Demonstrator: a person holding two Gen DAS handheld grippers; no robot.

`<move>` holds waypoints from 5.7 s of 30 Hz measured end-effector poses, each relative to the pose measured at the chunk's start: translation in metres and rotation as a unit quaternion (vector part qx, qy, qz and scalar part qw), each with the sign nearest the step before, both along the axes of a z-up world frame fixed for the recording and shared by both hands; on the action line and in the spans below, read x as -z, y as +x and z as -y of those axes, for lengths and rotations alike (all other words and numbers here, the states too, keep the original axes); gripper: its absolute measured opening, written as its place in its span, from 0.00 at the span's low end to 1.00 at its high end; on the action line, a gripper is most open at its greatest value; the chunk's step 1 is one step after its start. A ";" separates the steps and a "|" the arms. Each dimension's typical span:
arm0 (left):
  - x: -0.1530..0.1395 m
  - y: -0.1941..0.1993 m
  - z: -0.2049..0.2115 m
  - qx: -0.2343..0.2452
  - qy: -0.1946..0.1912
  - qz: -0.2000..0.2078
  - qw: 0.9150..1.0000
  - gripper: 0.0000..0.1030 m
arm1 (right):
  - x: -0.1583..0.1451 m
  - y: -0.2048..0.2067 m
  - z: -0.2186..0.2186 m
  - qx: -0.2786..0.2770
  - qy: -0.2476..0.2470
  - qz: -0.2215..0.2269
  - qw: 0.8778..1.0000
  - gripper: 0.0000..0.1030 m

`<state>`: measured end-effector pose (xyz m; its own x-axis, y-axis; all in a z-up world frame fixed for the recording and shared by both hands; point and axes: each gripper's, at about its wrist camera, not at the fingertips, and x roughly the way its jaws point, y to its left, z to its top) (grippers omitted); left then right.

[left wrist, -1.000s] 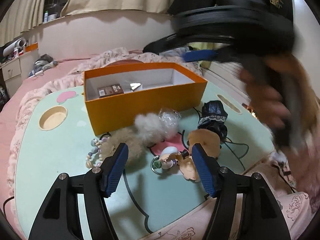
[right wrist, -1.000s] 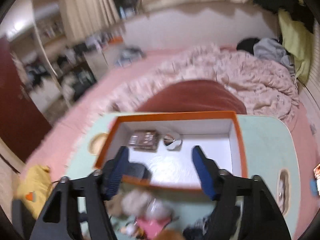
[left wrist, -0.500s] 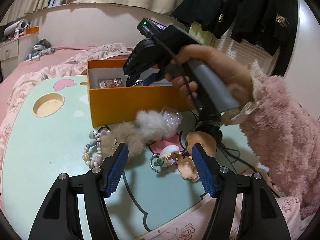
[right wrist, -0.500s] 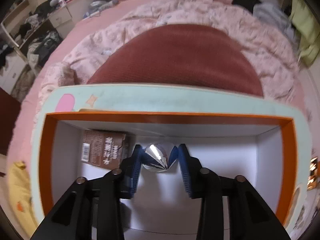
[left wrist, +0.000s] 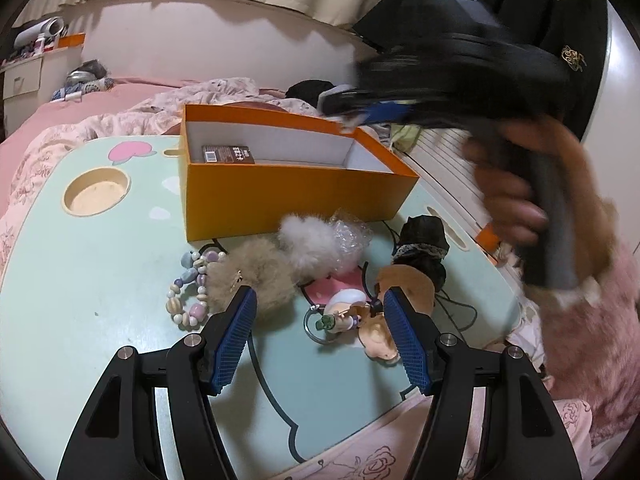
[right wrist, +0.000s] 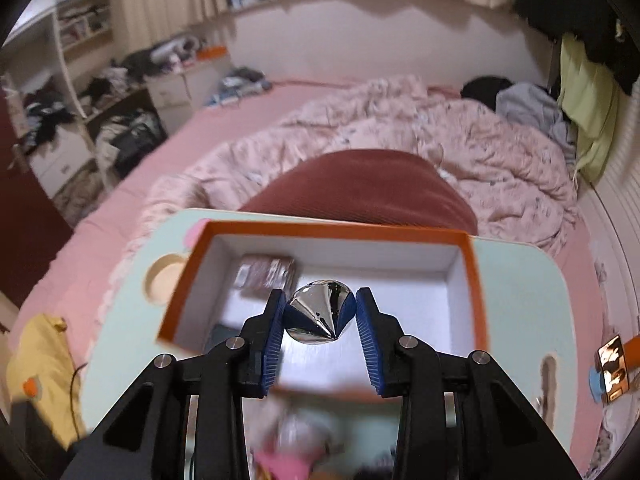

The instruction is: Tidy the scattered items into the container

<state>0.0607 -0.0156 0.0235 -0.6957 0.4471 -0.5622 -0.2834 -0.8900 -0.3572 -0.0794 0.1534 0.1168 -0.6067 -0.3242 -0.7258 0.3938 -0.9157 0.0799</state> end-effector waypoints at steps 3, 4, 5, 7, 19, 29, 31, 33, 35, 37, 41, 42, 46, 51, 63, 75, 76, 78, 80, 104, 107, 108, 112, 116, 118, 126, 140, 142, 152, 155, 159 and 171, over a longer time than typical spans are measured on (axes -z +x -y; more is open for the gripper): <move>0.000 0.000 -0.001 -0.001 0.000 0.001 1.000 0.65 | 0.001 0.030 -0.020 -0.005 -0.017 -0.006 1.000 0.34; 0.000 -0.001 -0.001 0.000 -0.001 0.002 1.000 0.65 | 0.004 0.036 -0.027 -0.006 -0.020 -0.003 1.000 0.34; 0.000 -0.001 -0.002 0.000 -0.002 0.004 1.000 0.65 | 0.009 0.041 -0.032 -0.005 -0.021 0.000 1.000 0.34; 0.000 -0.002 -0.003 0.000 -0.003 0.007 1.000 0.65 | 0.022 0.050 -0.042 0.002 -0.017 0.011 1.000 0.34; 0.001 -0.003 -0.003 -0.006 -0.014 0.013 1.000 0.65 | 0.054 0.058 -0.070 0.034 -0.087 0.015 0.995 0.56; -0.006 -0.007 0.001 -0.010 -0.001 0.017 1.000 0.64 | 0.061 0.105 -0.138 0.141 -0.101 -0.063 0.983 0.56; -0.022 -0.010 0.002 -0.017 0.008 0.006 1.000 0.64 | 0.066 0.117 -0.133 0.128 -0.094 -0.069 0.985 0.56; -0.045 -0.027 -0.001 -0.031 -0.001 0.019 0.999 0.64 | 0.071 0.129 -0.119 0.107 -0.084 -0.080 0.987 0.56; -0.064 -0.056 -0.005 -0.051 -0.025 0.052 0.997 0.64 | 0.070 0.133 -0.103 0.088 -0.063 -0.090 0.990 0.56; -0.074 -0.088 -0.009 -0.065 -0.054 0.081 0.993 0.64 | 0.071 0.131 -0.097 0.077 -0.050 -0.094 0.991 0.56; -0.068 -0.161 -0.021 -0.070 -0.114 0.156 0.979 0.64 | 0.076 0.130 -0.097 0.074 -0.053 -0.092 0.992 0.56; -0.061 -0.176 -0.022 -0.076 -0.125 0.177 0.973 0.64 | 0.077 0.131 -0.101 0.076 -0.058 -0.090 0.991 0.56; -0.037 -0.213 -0.029 -0.123 -0.201 0.200 0.951 0.64 | 0.084 0.125 -0.112 0.079 -0.082 -0.069 0.991 0.56; -0.016 -0.231 -0.032 -0.166 -0.261 0.222 0.925 0.64 | 0.087 0.125 -0.119 0.080 -0.102 -0.060 0.990 0.56; -0.013 -0.233 -0.049 -0.109 -0.244 0.226 0.937 0.64 | 0.086 0.127 -0.124 0.079 -0.120 -0.054 0.988 0.56; -0.005 -0.240 -0.041 -0.116 -0.218 0.245 0.938 0.54 | 0.087 0.128 -0.123 0.081 -0.121 -0.049 0.988 0.56; -0.008 -0.238 -0.041 -0.110 -0.211 0.241 0.941 0.54 | 0.087 0.128 -0.123 0.081 -0.122 -0.049 0.988 0.56; -0.019 -0.229 -0.038 -0.100 -0.193 0.219 0.951 0.54 | 0.088 0.128 -0.123 0.081 -0.121 -0.048 0.988 0.56; -0.037 -0.216 -0.033 -0.090 -0.167 0.190 0.963 0.54 | 0.088 0.128 -0.123 0.081 -0.120 -0.049 0.988 0.56; 0.000 -0.012 -0.013 0.000 -0.124 0.167 0.978 0.55 | 0.002 0.076 -0.062 0.053 -0.019 -0.069 0.996 0.56; 0.005 -0.017 -0.021 -0.024 -0.147 0.157 0.976 0.55 | -0.004 0.045 -0.031 0.052 0.020 -0.056 0.997 0.56; 0.007 -0.018 -0.022 -0.028 -0.147 0.158 0.976 0.55 | -0.001 0.037 -0.024 0.049 0.025 -0.050 0.997 0.56; 0.008 -0.016 -0.021 -0.033 -0.143 0.153 0.977 0.56 | 0.020 0.010 -0.001 0.036 0.050 -0.007 0.998 0.56; 0.011 -0.016 -0.009 -0.041 -0.114 0.155 0.980 0.60 | 0.035 0.003 0.011 0.034 0.067 0.009 0.997 0.56; 0.011 -0.017 -0.006 -0.045 -0.107 0.155 0.981 0.62 | 0.038 0.001 0.010 0.034 0.072 0.012 0.997 0.56; 0.010 -0.014 -0.002 -0.044 -0.094 0.151 0.983 0.62 | 0.042 0.002 0.019 0.030 0.082 0.010 0.996 0.56; 0.003 -0.019 0.021 -0.063 -0.051 0.143 0.986 0.62 | 0.049 -0.084 0.083 -0.066 -0.049 0.247 0.965 0.56; 0.003 -0.016 0.023 -0.064 -0.046 0.145 0.986 0.62 | 0.057 -0.084 0.099 -0.088 -0.021 0.261 0.961 0.56; 0.004 -0.015 0.028 -0.063 -0.030 0.145 0.987 0.62 | 0.076 -0.084 0.113 -0.099 0.073 0.268 0.956 0.58; 0.006 -0.015 0.027 -0.061 -0.031 0.147 0.987 0.62 | 0.073 -0.087 0.108 -0.066 0.152 0.215 0.962 0.58; 0.007 -0.015 0.027 -0.060 -0.030 0.149 0.986 0.62 | 0.069 -0.093 0.089 -0.053 0.120 0.213 0.968 0.57; 0.008 -0.013 0.023 -0.054 -0.029 0.155 0.986 0.62 | 0.072 -0.095 0.078 -0.123 0.102 0.285 0.945 0.57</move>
<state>0.0482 -0.0383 0.0154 -0.5288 0.3407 -0.7774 -0.0713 -0.9305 -0.3593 -0.1739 0.0757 0.0444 -0.0229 -0.2224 -0.9747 0.5426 -0.8216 0.1748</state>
